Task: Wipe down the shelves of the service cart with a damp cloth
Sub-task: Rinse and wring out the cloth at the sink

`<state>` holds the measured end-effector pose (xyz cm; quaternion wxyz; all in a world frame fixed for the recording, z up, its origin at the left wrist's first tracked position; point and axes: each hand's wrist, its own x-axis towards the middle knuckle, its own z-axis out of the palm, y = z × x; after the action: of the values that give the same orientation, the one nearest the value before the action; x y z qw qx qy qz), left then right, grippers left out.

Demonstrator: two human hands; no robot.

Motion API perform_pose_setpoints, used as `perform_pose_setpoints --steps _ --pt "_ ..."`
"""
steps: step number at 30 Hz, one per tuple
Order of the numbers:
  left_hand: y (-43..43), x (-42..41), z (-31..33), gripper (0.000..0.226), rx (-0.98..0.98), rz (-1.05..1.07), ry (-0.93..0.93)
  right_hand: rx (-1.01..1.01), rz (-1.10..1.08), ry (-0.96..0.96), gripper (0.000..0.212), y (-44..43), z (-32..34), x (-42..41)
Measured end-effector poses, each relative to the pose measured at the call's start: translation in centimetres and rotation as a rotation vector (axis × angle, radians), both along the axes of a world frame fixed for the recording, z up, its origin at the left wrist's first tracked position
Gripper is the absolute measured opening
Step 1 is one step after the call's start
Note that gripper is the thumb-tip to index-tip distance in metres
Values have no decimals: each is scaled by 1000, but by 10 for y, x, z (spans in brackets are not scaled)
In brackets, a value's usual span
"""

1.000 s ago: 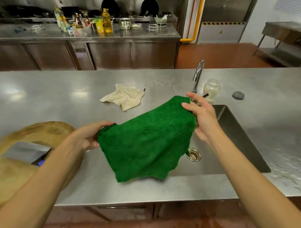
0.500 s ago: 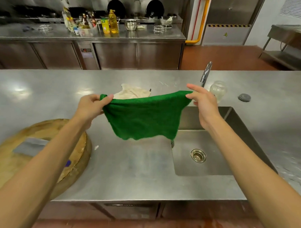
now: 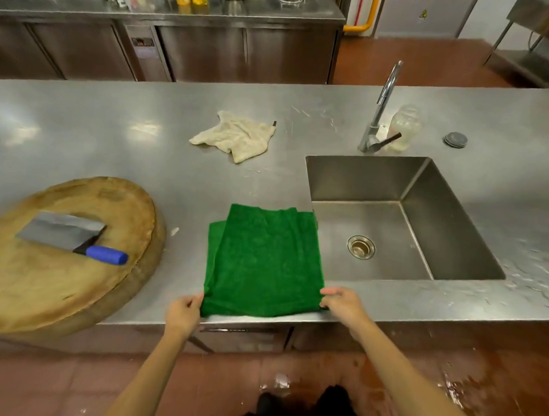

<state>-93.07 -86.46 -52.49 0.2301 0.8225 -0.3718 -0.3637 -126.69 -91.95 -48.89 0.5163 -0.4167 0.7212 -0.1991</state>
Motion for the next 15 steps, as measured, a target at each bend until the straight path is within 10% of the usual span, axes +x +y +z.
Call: perform_pose_setpoints --steps 15 --pt "30 1 3 30 11 137 -100 52 -178 5 26 38 -45 -20"
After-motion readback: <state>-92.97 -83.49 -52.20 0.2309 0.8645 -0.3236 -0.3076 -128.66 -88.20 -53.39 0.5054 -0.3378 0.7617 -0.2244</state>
